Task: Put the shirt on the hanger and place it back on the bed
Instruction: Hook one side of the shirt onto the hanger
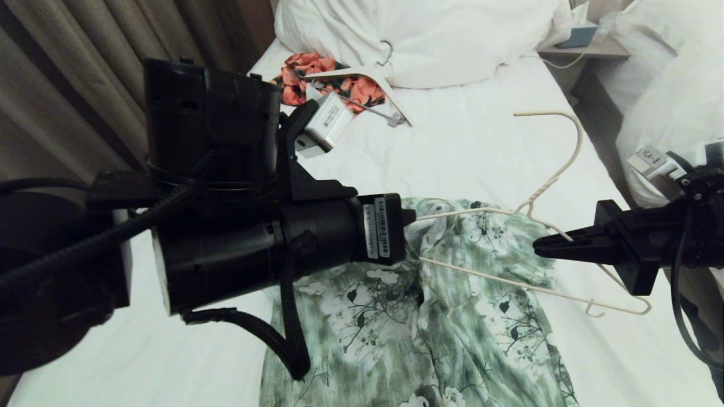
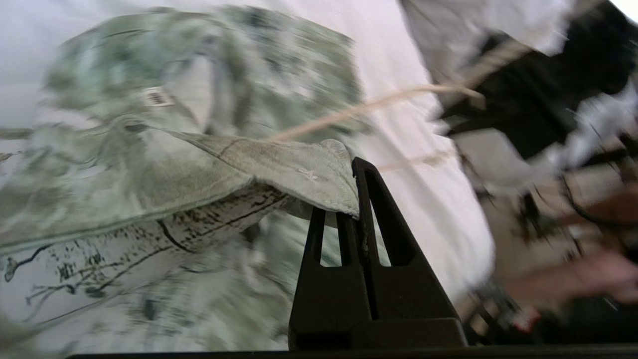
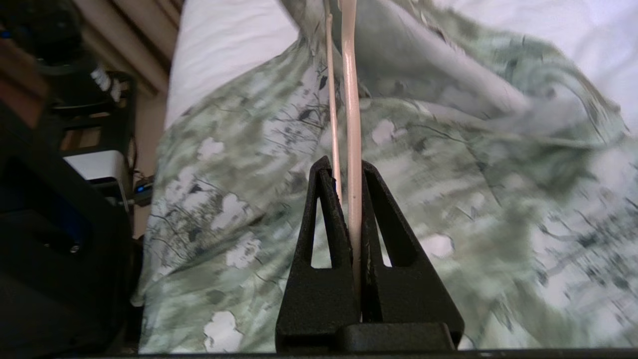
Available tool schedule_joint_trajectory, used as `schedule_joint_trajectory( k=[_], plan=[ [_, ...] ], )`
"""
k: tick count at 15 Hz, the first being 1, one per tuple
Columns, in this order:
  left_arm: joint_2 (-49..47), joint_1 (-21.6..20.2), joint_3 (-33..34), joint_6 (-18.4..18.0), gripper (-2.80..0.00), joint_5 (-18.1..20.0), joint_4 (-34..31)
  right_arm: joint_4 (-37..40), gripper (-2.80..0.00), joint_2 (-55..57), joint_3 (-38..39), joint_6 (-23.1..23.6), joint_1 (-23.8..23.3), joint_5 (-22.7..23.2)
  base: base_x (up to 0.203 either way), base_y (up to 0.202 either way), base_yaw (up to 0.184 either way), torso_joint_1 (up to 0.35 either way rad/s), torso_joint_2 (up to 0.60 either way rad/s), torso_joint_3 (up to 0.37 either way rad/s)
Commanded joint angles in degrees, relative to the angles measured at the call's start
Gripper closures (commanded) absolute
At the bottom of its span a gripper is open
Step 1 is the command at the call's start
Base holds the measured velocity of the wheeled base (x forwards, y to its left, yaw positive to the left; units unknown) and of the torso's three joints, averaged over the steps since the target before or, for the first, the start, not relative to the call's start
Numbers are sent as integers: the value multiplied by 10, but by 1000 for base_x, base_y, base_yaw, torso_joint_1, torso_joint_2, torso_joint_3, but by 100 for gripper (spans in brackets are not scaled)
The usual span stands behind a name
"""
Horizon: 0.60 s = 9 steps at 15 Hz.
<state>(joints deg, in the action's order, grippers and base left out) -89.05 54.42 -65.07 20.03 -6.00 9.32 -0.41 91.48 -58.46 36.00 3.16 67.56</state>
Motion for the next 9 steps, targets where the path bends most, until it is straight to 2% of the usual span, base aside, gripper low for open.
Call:
schedule_joint_trajectory(
  k=[1,2,4,7,9],
  plan=[
    [-14,48,-37,0,0,-3,-29,0,0,-7,3,2,18,4,0,0,0,0,0,0],
    [-27,57,-55,-10,0,-4,-38,-1,0,-9,9,4,27,4,0,0,0,0,0,0],
    [-48,60,-80,-53,0,-3,-43,-1,0,-10,14,5,37,4,0,0,0,0,0,0],
    [-68,78,-103,-69,0,-3,-43,-7,0,6,14,14,58,6,0,0,0,0,0,0],
    [-79,86,-109,-74,0,-3,-42,-43,0,19,19,14,74,6,0,0,0,0,0,0]
  ],
)
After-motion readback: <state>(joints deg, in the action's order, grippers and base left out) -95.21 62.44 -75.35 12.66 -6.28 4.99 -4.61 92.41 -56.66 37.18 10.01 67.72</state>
